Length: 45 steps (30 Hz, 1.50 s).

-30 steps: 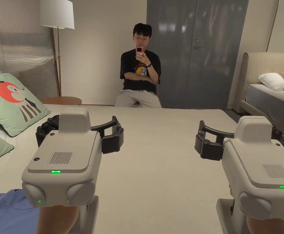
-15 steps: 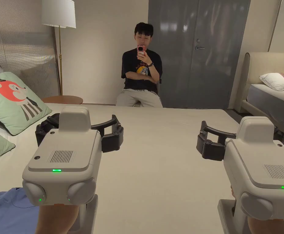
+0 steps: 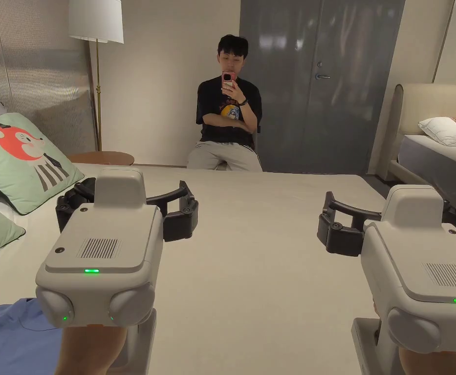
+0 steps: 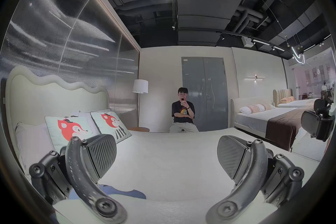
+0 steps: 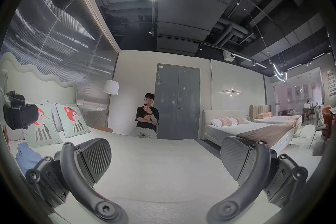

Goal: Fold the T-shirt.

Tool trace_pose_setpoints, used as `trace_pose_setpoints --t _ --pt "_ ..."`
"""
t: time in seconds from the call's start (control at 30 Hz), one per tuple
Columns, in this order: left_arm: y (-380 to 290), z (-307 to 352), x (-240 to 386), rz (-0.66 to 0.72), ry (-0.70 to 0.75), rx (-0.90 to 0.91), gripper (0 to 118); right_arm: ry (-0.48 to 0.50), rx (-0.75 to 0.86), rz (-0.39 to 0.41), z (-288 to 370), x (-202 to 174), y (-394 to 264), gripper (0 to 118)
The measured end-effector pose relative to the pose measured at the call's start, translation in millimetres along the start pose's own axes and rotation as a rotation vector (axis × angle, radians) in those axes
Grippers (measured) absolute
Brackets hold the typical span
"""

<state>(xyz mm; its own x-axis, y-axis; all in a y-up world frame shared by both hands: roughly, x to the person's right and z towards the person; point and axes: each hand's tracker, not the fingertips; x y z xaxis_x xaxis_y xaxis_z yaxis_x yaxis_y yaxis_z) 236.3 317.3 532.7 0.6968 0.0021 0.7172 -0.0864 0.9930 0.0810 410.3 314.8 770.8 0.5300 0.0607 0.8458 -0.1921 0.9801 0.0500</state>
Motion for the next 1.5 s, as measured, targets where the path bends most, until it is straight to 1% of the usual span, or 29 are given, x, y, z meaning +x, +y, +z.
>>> trace_pose_setpoints --t 0.2,0.23,0.27,0.3,0.33,0.37,0.4,0.43,0.47,0.53,0.63,0.77,0.9,1.03,1.13,1.23,1.3,1.4,1.5 --pt "-0.3 -0.9 0.7 -0.001 0.001 -0.003 110 -0.006 0.000 0.001 0.7 0.4 -0.9 118" --pt "-0.6 -1.2 1.0 -0.004 0.001 -0.007 110 -0.009 -0.002 0.002 0.8 0.5 -1.2 118" --pt "-0.9 -1.1 1.3 -0.007 0.000 -0.008 105 -0.011 -0.006 0.004 0.9 0.7 -1.1 116" --pt "-1.7 -0.6 1.5 -0.011 -0.004 -0.007 84 -0.010 -0.007 0.005 1.4 1.0 -0.9 102" --pt "-2.7 0.7 2.1 -0.018 -0.005 0.005 56 -0.003 -0.001 0.006 3.3 1.0 -1.0 74" --pt "-3.4 1.5 3.7 -0.025 0.005 0.015 24 0.001 0.006 0.011 4.5 0.4 -0.8 32" --pt "-3.7 1.0 5.4 -0.033 0.024 0.014 1 -0.008 0.002 0.020 4.1 -0.9 -0.3 2" --pt "-3.7 0.1 6.6 -0.030 0.038 0.010 0 -0.038 -0.009 0.042 1.9 -2.9 -0.6 0" --pt "-4.2 0.2 6.2 -0.018 0.031 0.011 0 -0.045 0.005 0.042 4.0 -3.9 -3.3 0" --pt "-5.2 0.1 6.3 -0.009 -0.001 -0.001 0 -0.014 -0.008 0.045 6.2 -1.3 -5.0 0" --pt "-8.6 0.1 11.8 -0.036 0.000 0.002 0 -0.019 -0.012 0.045 8.1 -0.9 -7.5 0" --pt "-9.6 -0.7 14.4 -0.024 -0.014 -0.009 0 -0.024 -0.014 0.032 8.5 2.8 -6.8 0" --pt "-9.2 -1.4 14.3 -0.016 -0.011 -0.015 0 -0.024 -0.018 0.037 7.2 4.8 -6.3 0" --pt "-5.6 1.6 3.3 -0.021 0.009 -0.015 0 -0.003 -0.013 0.034 3.2 -4.6 -5.3 0" --pt "-1.1 8.9 -21.9 -0.046 0.078 -0.008 0 0.072 -0.002 0.013 -6.3 -32.1 -1.8 0" --pt "3.3 20.0 -58.3 -0.069 0.174 -0.014 0 0.169 0.008 -0.015 -12.0 -70.3 -0.8 0" --pt "4.3 29.6 -86.4 -0.087 0.246 -0.028 0 0.247 0.004 -0.048 -16.5 -99.8 -1.4 0" --pt "0.8 39.7 -118.0 -0.104 0.316 -0.061 0 0.316 -0.009 -0.075 -18.2 -130.5 -3.1 0" --pt "-6.3 44.2 -136.0 -0.097 0.346 -0.095 0 0.341 -0.017 -0.072 -19.2 -148.0 -7.5 0"
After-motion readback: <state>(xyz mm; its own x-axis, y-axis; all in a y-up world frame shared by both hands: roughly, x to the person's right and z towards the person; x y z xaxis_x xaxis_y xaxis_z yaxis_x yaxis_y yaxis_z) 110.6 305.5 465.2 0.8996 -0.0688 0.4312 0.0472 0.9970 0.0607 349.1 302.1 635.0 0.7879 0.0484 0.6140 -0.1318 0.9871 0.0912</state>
